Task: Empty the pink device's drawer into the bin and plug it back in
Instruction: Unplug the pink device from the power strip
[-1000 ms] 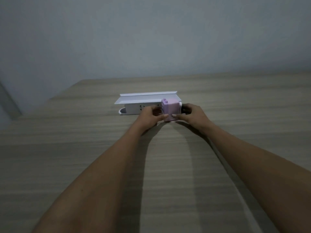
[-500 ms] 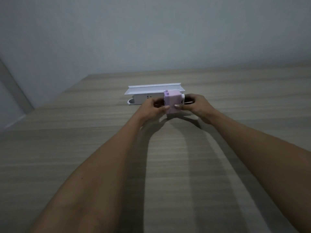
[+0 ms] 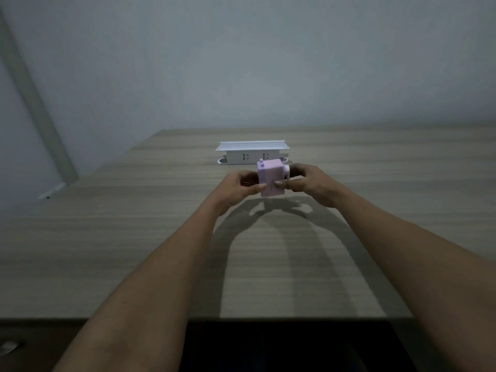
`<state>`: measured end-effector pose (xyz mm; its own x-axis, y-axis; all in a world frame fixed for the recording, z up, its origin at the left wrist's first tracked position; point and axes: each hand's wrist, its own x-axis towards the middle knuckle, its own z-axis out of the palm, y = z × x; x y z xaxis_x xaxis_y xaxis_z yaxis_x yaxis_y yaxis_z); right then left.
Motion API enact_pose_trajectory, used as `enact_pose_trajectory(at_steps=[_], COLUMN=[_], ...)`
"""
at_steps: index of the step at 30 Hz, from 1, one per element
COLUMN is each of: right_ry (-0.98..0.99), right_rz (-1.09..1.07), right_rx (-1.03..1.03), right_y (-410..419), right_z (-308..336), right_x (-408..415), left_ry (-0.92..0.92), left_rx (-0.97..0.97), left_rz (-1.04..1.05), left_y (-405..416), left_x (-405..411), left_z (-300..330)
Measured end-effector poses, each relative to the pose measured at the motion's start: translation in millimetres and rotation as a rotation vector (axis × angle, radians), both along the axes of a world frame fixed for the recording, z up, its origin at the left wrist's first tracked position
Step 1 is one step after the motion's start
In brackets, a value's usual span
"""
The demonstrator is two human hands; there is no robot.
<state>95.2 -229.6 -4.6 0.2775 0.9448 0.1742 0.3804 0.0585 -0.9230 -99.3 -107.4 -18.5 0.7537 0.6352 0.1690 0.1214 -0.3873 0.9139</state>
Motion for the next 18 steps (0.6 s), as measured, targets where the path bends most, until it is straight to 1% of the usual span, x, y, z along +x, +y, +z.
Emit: enact_pose_trajectory(at_steps=[5, 9, 13, 18], right_ry=[0.017, 0.113, 0.16, 0.172], right_rz=[-0.01, 0.005, -0.017, 0.012], right_rx=[-0.015, 0.012, 0.081, 0.091], right_y=[-24.3, -32.7, -33.8, -33.1], right_z=[-21.0, -39.5, -52.3, -55.7], right_x=[-14.1, -17.7, -20.2, -17.5], left_ry=[0.014, -0.016, -0.045, -0.062], left_rx=[0.01, -0.008, 0.016, -0.02], left_rz=[-0.003, 0.01, 0.008, -0.025], left_y=[-25.4, -32.0, -37.9, -35.5], left_x=[-15.1, -15.2, -13.9, -12.2], left_z=[-19.1, -38.6, -41.7, -46.8])
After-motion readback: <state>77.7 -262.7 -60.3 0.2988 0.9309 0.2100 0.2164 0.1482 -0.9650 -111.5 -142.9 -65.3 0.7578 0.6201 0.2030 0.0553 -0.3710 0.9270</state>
